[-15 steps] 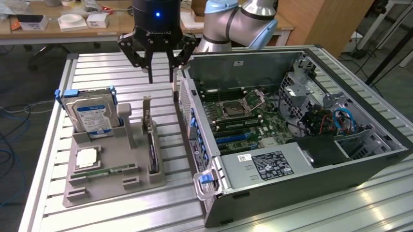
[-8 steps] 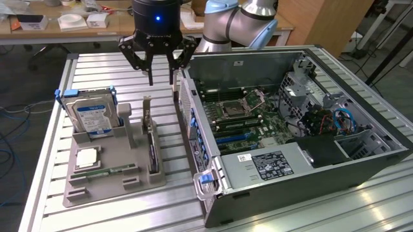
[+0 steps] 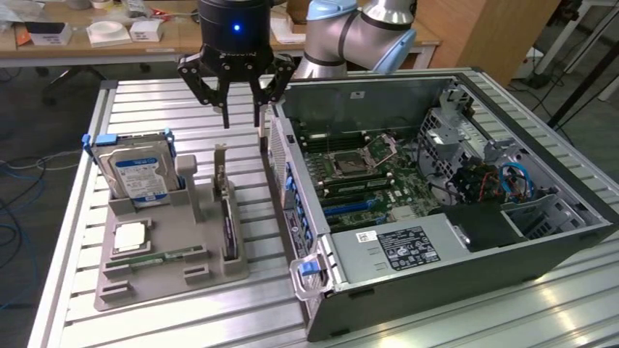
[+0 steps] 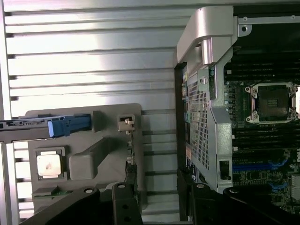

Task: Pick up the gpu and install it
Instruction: 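Pick up the gpu and move the gpu toward the slot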

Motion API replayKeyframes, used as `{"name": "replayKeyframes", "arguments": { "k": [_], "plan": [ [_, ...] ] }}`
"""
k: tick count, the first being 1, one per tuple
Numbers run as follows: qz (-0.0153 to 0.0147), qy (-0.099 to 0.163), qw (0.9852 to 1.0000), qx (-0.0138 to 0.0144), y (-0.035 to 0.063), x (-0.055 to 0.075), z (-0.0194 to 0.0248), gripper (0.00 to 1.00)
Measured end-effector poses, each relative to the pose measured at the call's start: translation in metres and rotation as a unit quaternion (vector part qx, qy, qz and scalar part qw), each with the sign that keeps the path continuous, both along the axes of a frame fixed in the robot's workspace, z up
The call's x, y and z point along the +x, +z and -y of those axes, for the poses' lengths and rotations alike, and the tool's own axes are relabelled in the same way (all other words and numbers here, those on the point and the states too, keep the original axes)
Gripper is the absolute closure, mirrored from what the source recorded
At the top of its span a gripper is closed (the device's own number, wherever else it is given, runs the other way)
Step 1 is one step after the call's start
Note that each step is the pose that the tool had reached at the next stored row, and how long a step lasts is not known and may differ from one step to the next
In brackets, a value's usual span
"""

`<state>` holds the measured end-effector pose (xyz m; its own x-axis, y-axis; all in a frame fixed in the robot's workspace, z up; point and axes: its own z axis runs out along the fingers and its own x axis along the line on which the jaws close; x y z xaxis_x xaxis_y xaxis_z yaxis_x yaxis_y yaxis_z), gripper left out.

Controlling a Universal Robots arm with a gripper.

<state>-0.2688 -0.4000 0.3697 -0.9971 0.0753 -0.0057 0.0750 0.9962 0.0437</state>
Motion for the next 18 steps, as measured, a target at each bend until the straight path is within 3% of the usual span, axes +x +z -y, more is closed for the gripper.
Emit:
{"name": "replayKeyframes", "arguments": {
  "k": [7,14,18],
  "plan": [
    [0.0000,0.000,1.0000,0.0000,-0.0032,-0.003,0.0004,0.53],
    [0.0000,0.000,1.0000,-0.0007,-0.0135,-0.011,0.0004,0.53],
    [0.0000,0.000,1.0000,-0.0025,-0.0209,-0.013,0.0004,0.53]
  ]
}}
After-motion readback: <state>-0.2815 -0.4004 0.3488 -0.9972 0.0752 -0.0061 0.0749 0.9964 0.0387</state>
